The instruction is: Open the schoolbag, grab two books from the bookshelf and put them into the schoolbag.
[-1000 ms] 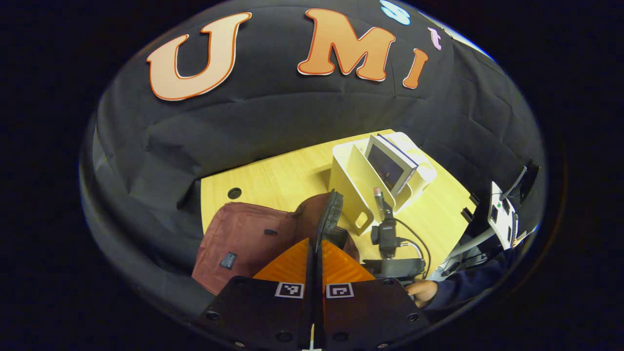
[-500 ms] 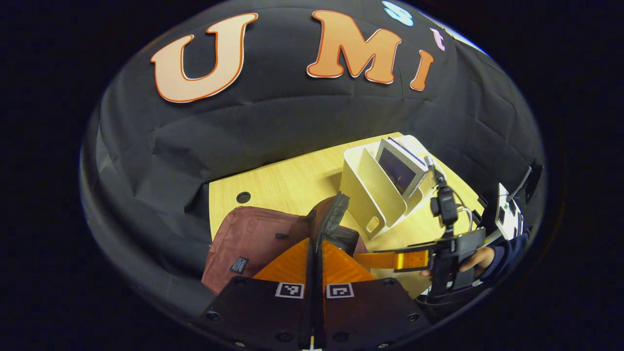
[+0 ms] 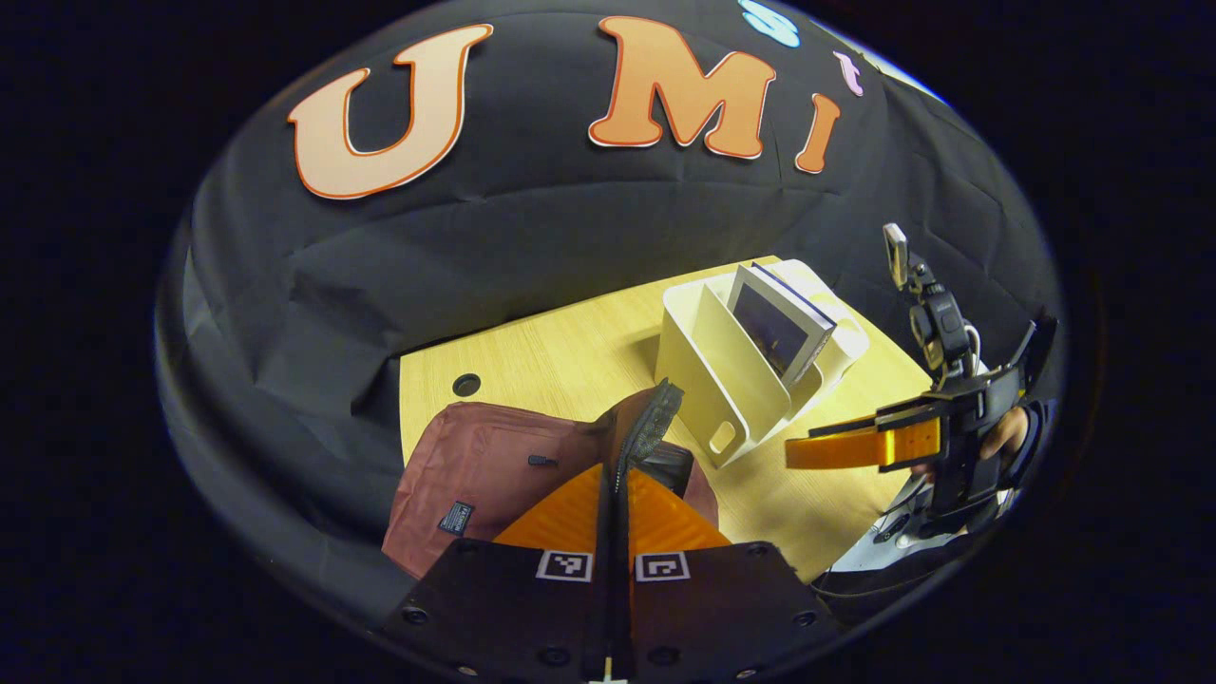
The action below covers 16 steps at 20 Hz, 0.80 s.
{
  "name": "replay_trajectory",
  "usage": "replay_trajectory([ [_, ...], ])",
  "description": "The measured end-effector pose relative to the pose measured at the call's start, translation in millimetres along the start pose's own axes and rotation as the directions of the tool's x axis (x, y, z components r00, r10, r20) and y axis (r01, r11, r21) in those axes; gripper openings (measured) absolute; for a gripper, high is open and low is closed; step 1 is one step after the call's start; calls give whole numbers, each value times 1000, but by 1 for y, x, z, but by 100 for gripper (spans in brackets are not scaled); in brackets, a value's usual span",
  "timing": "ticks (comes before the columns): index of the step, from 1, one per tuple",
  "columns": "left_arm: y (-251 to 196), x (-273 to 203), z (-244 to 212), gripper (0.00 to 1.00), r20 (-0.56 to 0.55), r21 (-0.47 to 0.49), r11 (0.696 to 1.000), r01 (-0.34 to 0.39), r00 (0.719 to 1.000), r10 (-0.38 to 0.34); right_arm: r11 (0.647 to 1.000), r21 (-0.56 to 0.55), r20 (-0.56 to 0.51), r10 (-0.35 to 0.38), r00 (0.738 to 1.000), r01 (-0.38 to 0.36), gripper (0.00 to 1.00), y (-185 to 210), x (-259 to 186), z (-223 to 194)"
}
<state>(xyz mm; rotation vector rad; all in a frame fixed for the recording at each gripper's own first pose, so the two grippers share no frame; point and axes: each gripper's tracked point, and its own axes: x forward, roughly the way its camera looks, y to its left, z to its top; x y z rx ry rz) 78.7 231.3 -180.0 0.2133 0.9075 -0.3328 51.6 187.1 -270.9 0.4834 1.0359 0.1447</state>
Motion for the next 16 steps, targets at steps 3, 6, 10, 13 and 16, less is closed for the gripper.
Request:
replay_trajectory([
  [3, -1, 4, -1, 2, 0, -5, 1000, -2, 1000, 2, 995, -78, -4, -68, 998, 68, 97, -19, -21, 17],
  [6, -5, 8, -6, 2, -2, -13, 1000, 6, 1000, -6, 980, -144, -5, -138, 990, 136, 97, -37, -37, 38],
  [10, -4, 13, -9, 2, -6, -12, 1000, 8, 1000, -8, 955, -218, -8, -208, 978, 201, 98, -49, -56, 68],
  [13, -3, 15, -11, 2, -8, -12, 1000, 7, 1000, -7, 936, -268, -22, -243, 970, 228, 98, -52, -61, 90],
  [16, -1, 20, -13, 2, -15, -12, 1000, 5, 1000, -6, 925, -291, -54, -273, 961, 246, 98, -55, -63, 113],
])
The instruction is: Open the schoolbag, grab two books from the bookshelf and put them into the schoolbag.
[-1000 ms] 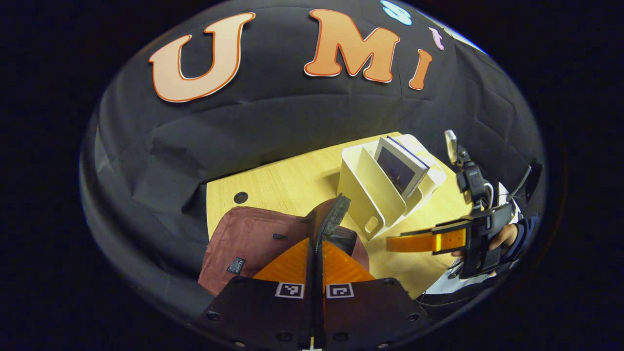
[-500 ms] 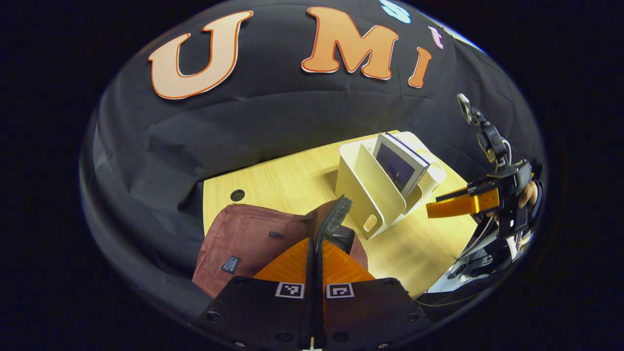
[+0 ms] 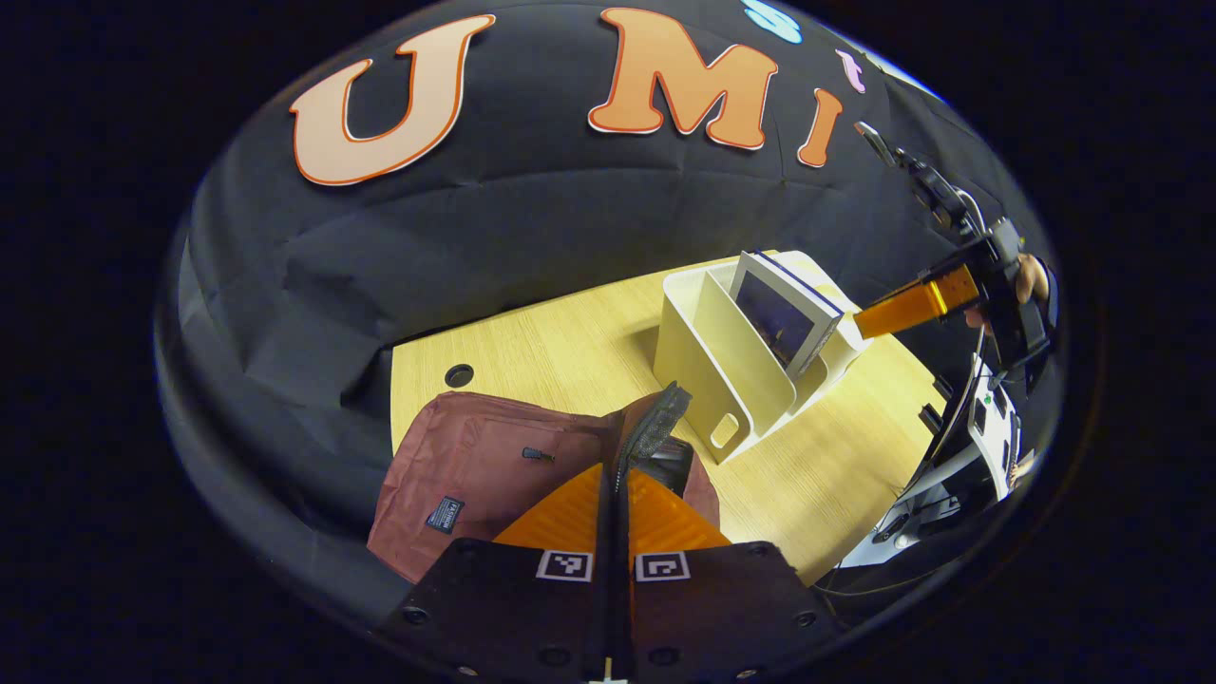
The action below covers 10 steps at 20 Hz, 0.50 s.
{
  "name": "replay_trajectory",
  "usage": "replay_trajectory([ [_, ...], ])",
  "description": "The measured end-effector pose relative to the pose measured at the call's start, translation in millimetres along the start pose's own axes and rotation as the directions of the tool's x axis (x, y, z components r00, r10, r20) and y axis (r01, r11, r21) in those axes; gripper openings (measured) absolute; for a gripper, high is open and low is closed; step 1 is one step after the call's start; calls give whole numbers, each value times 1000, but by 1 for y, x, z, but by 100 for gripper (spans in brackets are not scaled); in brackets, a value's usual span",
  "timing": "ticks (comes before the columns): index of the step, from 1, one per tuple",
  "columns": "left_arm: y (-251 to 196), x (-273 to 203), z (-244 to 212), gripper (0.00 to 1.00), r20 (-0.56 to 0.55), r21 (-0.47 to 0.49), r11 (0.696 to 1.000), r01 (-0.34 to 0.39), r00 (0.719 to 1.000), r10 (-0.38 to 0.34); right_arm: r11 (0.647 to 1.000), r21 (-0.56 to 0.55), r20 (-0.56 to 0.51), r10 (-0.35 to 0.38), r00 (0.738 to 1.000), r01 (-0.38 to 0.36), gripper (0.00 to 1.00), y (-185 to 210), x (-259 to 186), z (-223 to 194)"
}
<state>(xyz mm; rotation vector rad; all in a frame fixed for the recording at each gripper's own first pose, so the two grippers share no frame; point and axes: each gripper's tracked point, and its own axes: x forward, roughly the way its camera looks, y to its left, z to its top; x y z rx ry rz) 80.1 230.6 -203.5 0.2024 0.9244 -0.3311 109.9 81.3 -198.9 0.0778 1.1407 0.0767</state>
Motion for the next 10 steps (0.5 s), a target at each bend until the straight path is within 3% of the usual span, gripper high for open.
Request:
replay_trajectory([
  [10, 0, 12, -5, 2, -15, -29, 999, 31, 999, -32, 999, -29, -171, -48, 984, 44, 98, -4, 31, 48],
])
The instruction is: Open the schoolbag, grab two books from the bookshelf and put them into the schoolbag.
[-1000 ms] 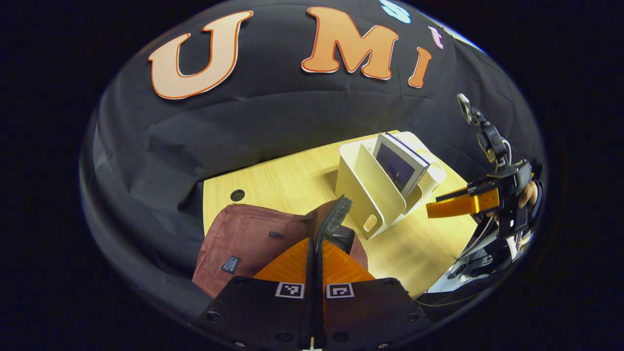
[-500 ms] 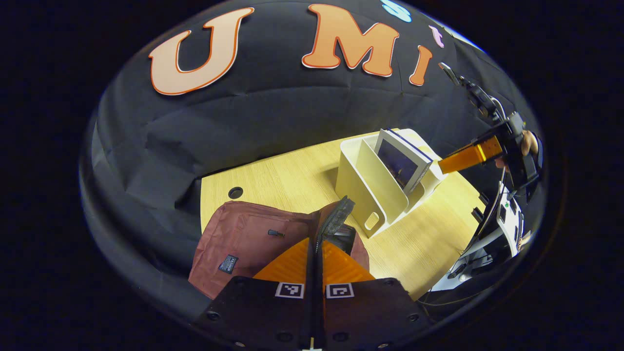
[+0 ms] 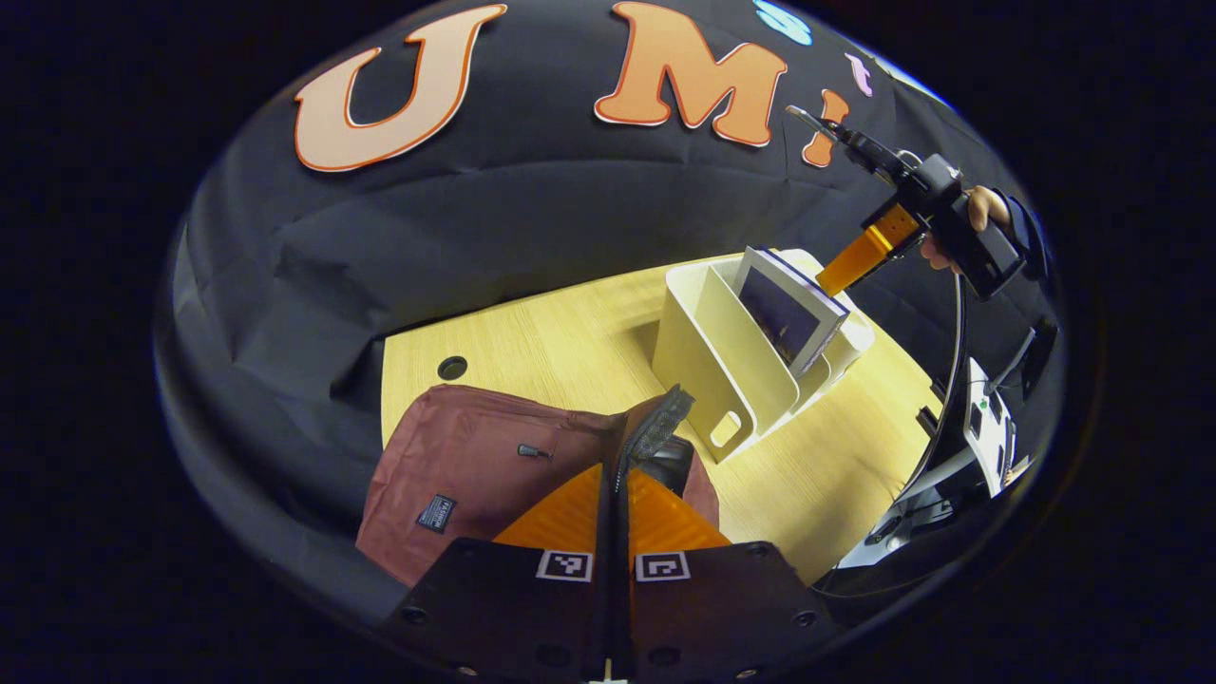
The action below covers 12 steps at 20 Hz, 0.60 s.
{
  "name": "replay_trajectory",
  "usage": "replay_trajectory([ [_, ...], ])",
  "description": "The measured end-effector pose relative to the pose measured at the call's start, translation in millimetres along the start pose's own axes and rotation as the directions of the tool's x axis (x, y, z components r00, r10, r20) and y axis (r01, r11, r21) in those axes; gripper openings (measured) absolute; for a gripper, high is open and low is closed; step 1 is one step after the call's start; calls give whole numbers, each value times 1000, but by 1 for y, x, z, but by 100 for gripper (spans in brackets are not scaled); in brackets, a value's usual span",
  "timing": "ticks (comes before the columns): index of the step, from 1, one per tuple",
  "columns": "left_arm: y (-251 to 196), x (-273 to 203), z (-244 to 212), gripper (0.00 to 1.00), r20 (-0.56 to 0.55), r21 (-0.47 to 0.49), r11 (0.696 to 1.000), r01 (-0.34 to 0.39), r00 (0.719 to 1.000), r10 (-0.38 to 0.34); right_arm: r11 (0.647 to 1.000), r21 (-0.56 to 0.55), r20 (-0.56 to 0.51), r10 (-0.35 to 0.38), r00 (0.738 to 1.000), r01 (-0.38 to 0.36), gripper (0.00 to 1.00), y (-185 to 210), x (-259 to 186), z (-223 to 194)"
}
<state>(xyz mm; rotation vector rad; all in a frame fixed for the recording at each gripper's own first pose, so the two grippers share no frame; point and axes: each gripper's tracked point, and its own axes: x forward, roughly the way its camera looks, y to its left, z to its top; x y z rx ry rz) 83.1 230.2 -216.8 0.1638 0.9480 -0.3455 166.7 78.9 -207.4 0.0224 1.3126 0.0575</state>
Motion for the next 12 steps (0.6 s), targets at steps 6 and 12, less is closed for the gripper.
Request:
replay_trajectory([
  [6, 1, 5, -6, 2, -19, -17, 1000, 9, 1000, -9, 999, -8, -82, -47, 996, 46, 98, -8, 28, 9],
  [12, 0, 4, -12, 2, -30, -21, 1000, 13, 999, -14, 997, -37, -152, -74, 986, 69, 98, -2, 52, 9],
])
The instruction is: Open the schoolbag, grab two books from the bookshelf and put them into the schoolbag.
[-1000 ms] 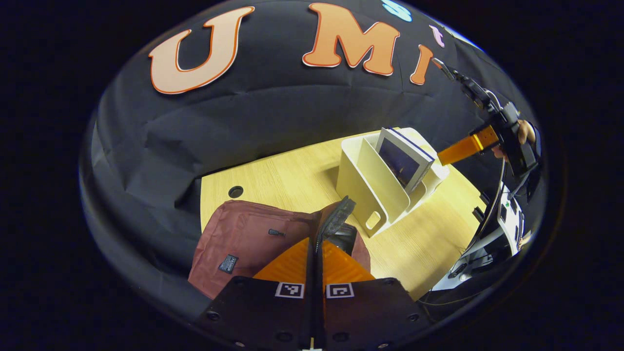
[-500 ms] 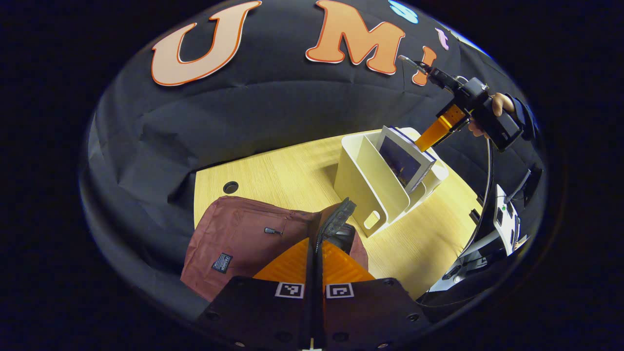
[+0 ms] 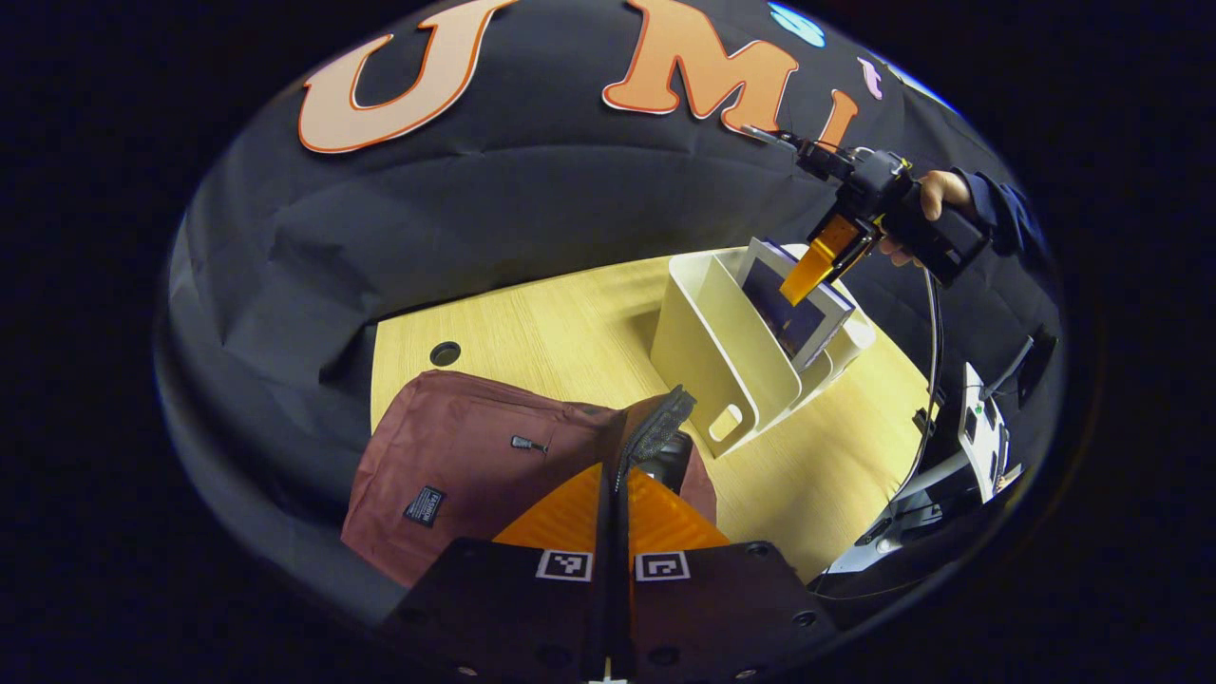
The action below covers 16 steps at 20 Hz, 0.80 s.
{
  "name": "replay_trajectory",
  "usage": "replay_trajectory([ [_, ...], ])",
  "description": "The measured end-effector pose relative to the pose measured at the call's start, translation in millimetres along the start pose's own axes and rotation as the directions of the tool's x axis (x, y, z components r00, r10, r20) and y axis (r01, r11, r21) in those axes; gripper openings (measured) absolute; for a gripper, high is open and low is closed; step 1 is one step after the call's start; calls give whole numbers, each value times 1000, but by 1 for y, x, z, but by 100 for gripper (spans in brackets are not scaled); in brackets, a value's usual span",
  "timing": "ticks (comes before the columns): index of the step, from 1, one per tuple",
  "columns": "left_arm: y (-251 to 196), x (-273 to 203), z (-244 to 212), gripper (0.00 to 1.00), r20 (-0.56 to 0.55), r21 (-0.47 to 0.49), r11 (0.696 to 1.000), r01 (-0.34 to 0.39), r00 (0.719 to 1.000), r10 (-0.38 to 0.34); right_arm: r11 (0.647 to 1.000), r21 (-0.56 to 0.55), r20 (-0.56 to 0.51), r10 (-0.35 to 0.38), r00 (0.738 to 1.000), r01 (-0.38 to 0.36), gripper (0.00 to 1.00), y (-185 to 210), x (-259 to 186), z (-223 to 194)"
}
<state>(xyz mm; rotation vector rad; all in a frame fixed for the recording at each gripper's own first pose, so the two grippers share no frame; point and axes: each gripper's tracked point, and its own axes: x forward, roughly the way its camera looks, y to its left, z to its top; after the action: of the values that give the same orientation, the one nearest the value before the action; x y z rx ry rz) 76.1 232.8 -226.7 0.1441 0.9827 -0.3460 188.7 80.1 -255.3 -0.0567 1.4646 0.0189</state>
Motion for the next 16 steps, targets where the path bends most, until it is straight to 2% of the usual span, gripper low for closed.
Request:
replay_trajectory([
  [2, -2, -1, -2, 2, 0, 5, 1000, 5, 1000, -5, 1000, -2, -5, -17, 1000, 17, 98, 2, 8, 4],
  [3, -3, -2, -2, 2, 4, 10, 1000, 5, 1000, -5, 1000, -2, -5, -26, 1000, 26, 91, 3, 11, 5],
  [4, -5, -3, -2, 2, 4, 14, 1000, 10, 1000, -10, 999, -3, -11, -38, 999, 38, 74, 3, 14, 5],
  [5, -4, -3, -3, 2, 5, 16, 1000, 10, 1000, -10, 999, -12, -18, -51, 999, 51, 78, 2, 18, 5],
  [6, -6, -4, -4, 2, 5, 13, 1000, 15, 1000, -15, 997, -24, -24, -69, 997, 68, 76, 0, 22, 4],
  [7, -6, -3, -5, 2, 5, 12, 1000, 17, 1000, -17, 996, -31, -30, -88, 996, 87, 63, -2, 25, 3],
  [8, -7, -3, -7, 2, 1, 9, 1000, 20, 1000, -20, 994, -31, -35, -102, 994, 101, 71, -4, 27, 3],
  [10, -8, -4, -11, 2, -2, 8, 1000, 25, 1000, -25, 993, -12, -38, -118, 992, 117, 61, -8, 26, 4],
  [11, -8, -4, -14, 2, -4, 8, 1000, 27, 1000, -27, 993, -1, -42, -119, 992, 119, 46, -8, 25, 3],
  [13, -7, -3, -16, 2, -6, 5, 999, 32, 999, -31, 991, 10, -50, -129, 990, 130, 38, -12, 16, -1],
  [14, -8, -3, -17, 2, -3, 5, 999, 37, 999, -37, 992, 17, -53, -126, 991, 127, 29, -12, 10, -4],
  [15, -9, -3, -17, 2, -3, 6, 999, 41, 999, -41, 992, 20, -52, -121, 991, 122, 37, -12, 2, -6],
  [16, -10, -2, -17, 2, -3, 8, 999, 45, 999, -45, 992, 21, -47, -121, 991, 122, 37, -13, -7, -7],
])
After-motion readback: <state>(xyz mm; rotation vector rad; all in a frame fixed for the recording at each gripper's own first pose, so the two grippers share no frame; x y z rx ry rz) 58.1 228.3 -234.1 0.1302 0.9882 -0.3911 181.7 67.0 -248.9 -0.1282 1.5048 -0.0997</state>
